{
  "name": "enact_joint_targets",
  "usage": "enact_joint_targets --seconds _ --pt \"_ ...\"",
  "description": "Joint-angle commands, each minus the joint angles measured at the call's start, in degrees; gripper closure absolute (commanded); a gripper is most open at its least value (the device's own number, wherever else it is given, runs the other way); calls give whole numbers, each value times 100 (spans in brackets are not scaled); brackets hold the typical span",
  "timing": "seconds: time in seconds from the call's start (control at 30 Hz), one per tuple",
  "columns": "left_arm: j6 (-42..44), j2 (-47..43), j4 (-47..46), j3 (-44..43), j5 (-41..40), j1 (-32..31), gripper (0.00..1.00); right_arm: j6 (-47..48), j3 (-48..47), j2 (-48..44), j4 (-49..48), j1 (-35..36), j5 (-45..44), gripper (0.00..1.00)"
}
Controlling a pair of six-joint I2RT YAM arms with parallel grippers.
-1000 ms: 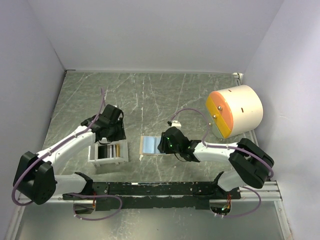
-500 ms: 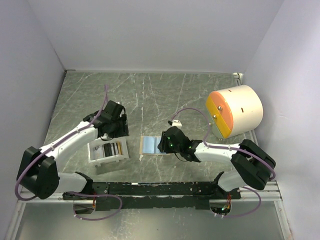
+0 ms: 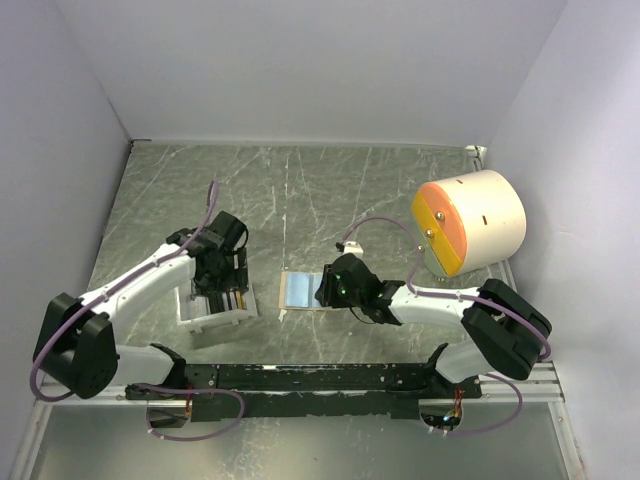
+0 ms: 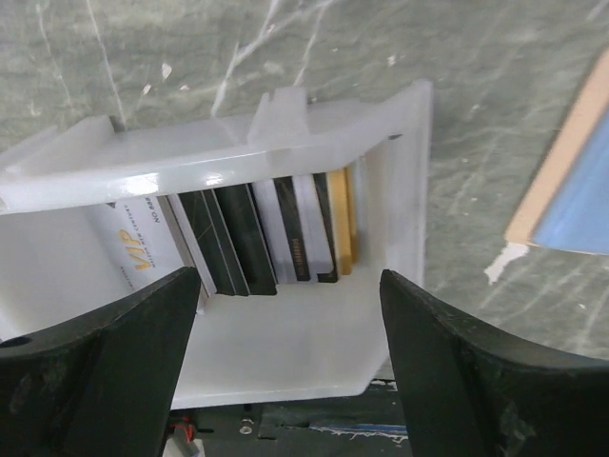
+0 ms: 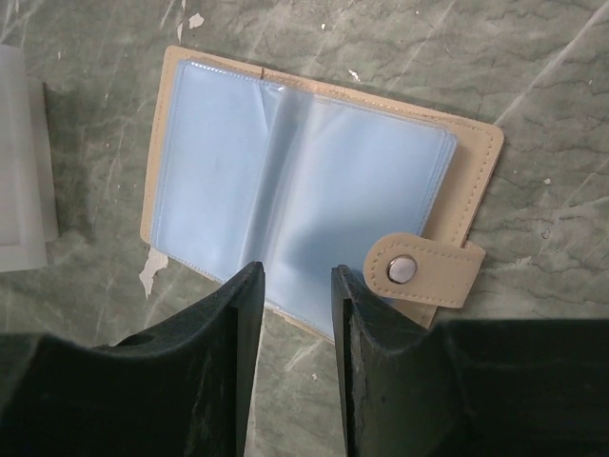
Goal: Put the credit cards into the card holder
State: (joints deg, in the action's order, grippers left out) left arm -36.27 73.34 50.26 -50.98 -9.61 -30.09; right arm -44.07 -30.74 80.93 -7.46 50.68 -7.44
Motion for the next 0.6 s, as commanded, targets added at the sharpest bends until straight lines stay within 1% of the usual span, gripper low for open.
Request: enact_joint_targets --seconds 0.0,0.07,0.27,0.43,0.57 --pt "-181 181 179 4 -290 29 14 57 29 -43 -167 -22 56 65" --pt "-187 132 -62 102 -289 29 16 65 17 -36 -183 -22 77 65" --pt "154 133 -1250 370 431 29 28 96 49 -60 -216 -22 126 65" --pt "248 590 -1523 372 628 20 30 110 66 -166 -153 -22 92 65" --pt "440 742 -1888 290 729 -93 32 93 116 -241 -133 -23 40 65"
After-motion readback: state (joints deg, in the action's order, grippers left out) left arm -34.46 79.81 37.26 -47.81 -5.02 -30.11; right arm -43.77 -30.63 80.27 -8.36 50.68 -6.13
